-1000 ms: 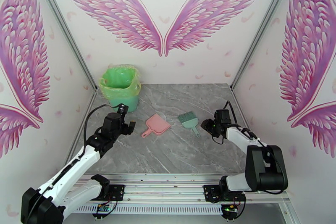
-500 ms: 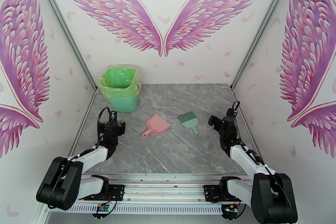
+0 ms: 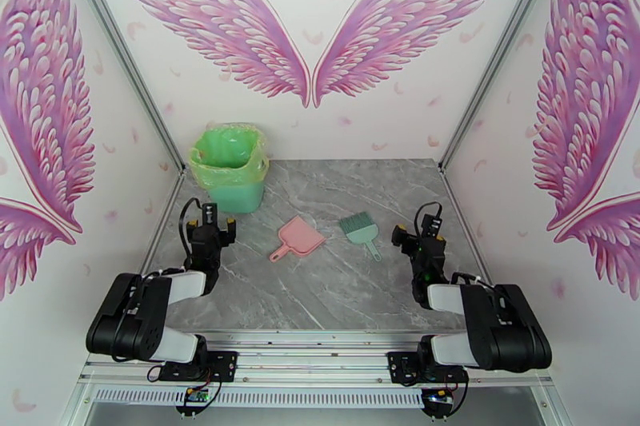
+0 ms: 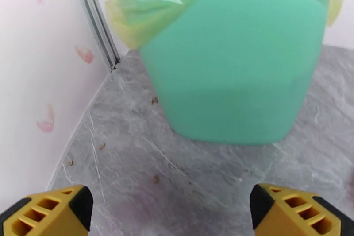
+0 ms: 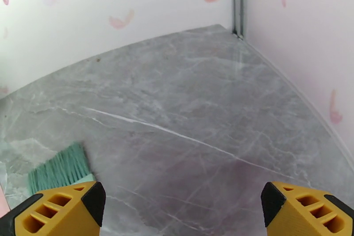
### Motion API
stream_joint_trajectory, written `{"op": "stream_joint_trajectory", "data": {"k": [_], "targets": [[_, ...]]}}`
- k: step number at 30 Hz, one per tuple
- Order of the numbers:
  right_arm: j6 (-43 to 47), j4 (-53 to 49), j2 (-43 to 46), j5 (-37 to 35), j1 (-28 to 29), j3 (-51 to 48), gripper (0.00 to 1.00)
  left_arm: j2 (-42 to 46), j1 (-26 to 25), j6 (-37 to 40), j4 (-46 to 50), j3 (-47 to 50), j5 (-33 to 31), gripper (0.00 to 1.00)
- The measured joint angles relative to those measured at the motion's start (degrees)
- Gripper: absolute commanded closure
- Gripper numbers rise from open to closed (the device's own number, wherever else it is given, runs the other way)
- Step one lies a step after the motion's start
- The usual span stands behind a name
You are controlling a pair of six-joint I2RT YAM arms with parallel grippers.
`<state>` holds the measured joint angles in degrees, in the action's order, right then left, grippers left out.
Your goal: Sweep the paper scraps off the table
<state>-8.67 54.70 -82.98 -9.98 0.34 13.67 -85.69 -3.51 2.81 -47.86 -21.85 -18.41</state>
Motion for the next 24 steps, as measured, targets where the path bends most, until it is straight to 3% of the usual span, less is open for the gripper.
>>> {"op": "stream_joint_trajectory", "data": {"k": [3,10,24], "targets": [[2.73,3.78,-5.53,2.25,1.84,0.68,0.01,-1.31,2.4,-1.57,0.09,0.09,2.08,0.01],[6.6,-0.61,-5.57,2.64,4.68,7.69,0.01,-1.33,2.6,-2.89,-0.31,0.09,4.44,0.01],[7.5,-2.69,-5.6,2.64,4.83,7.85,0.01,-1.33,2.58,-2.82,-0.31,0.09,7.23,0.01]]}}
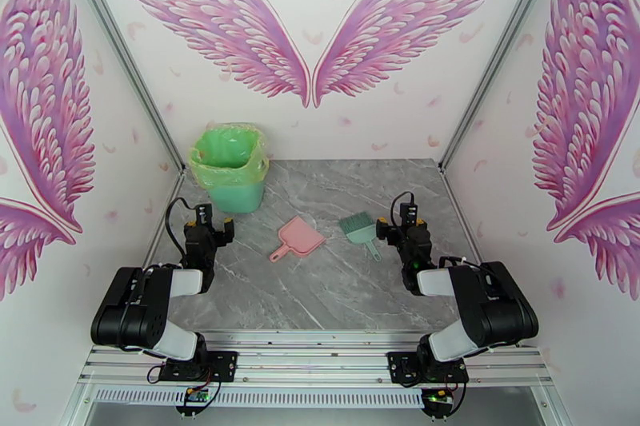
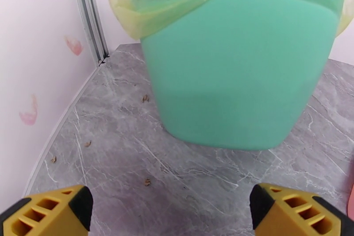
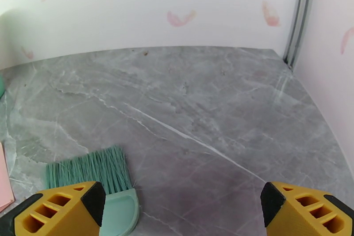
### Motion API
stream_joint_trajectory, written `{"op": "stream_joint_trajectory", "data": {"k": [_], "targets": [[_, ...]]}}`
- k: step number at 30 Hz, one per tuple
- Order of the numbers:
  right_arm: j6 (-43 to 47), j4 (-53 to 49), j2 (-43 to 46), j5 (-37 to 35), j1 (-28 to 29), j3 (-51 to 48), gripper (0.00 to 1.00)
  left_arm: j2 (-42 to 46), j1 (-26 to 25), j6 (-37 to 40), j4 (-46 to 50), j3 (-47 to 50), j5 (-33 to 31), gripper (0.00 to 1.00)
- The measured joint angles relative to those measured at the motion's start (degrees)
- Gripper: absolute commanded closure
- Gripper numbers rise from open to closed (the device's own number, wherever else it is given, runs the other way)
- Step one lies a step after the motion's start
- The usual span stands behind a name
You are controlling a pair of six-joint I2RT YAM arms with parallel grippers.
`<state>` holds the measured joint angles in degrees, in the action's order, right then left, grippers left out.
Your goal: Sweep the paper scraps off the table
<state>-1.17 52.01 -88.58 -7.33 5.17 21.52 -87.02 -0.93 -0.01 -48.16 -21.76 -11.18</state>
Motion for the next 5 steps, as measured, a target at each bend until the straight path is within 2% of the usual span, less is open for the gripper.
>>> {"op": "stream_joint_trajectory", "data": {"k": [5], "targets": [[0.02,0.0,0.02,0.0,0.0,0.0,0.01,0.0,0.02,0.02,-0.02,0.0,0.07,0.01]]}}
